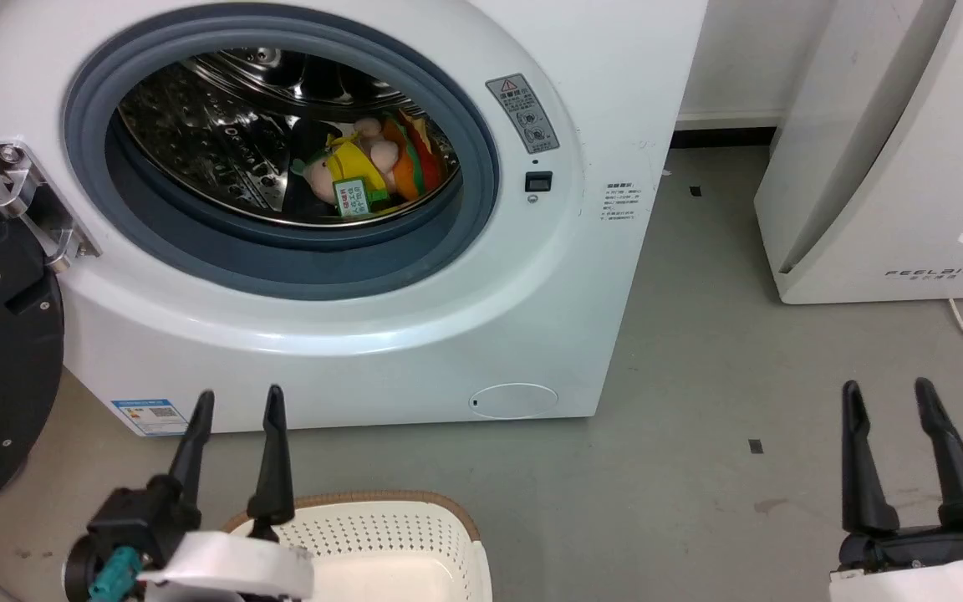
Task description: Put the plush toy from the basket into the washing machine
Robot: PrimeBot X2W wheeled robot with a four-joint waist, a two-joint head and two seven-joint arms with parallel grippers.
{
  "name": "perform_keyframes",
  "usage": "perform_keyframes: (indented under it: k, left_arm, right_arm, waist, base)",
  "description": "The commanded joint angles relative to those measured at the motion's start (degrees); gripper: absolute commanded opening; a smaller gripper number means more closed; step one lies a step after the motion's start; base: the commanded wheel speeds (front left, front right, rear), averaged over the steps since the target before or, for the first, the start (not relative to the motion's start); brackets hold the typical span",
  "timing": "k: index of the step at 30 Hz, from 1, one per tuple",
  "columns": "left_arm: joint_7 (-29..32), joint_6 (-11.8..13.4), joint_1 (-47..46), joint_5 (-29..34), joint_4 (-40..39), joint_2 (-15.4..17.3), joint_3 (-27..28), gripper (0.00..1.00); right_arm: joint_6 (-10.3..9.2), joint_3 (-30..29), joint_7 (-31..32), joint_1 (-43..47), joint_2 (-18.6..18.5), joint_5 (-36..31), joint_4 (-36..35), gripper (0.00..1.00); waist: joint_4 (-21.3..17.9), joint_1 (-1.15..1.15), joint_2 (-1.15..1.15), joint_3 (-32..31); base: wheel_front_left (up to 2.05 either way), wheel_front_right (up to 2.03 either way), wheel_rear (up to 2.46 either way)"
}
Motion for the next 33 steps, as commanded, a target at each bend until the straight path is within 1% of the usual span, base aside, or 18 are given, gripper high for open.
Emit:
perform_keyframes:
  k: [1, 5, 8, 9, 14, 33]
  left_arm:
    - [-0.3, -0.7, 1.4, 0.9, 0.0, -1.2, 0.8, 1.0]
    - [-0.3, -3.5, 3.6, 4.6, 0.5, -4.3, 3.0, 1.0]
    - [-0.3, -5.5, 4.2, 6.2, 1.1, -6.3, 4.8, 1.0]
    - [-0.3, -6.2, 4.3, 6.5, 1.3, -6.9, 5.4, 0.0]
    - [0.1, -6.1, 3.9, 6.2, 1.4, -6.9, 5.3, 0.0]
    - [2.3, -6.3, 3.5, 8.9, 1.1, -7.6, 6.0, 0.0]
  right_arm:
    - [-0.04, 0.5, -0.3, 0.7, 0.0, -0.2, 0.2, 1.0]
    - [-0.04, 0.6, -0.3, 1.2, 0.0, -0.3, 0.3, 1.0]
    - [-0.04, 0.7, -0.3, 1.4, 0.0, -0.3, 0.5, 1.0]
    - [-0.04, 0.7, -0.3, 1.4, 0.0, -0.3, 0.5, 0.0]
    - [0.0, 0.6, 0.1, 0.7, 0.0, -0.2, 0.5, 0.0]
    - [-0.01, 1.4, 2.3, 0.0, 0.0, -1.8, 1.5, 0.0]
  waist:
    - [0.1, 0.01, 0.0, -0.1]
    - [0.5, 0.01, 0.0, -0.2]
    - [0.9, 0.01, 0.0, -0.1]
    - [1.0, 0.01, 0.0, -0.2]
    - [1.0, 0.01, 0.0, -0.2]
    - [1.2, 0.01, 0.0, -1.0]
  base:
    - [0.0, 0.0, 0.0]
    - [0.0, 0.0, 0.0]
    - [0.0, 0.0, 0.0]
    - [0.0, 0.0, 0.0]
    - [0.0, 0.0, 0.0]
    - [0.0, 0.0, 0.0]
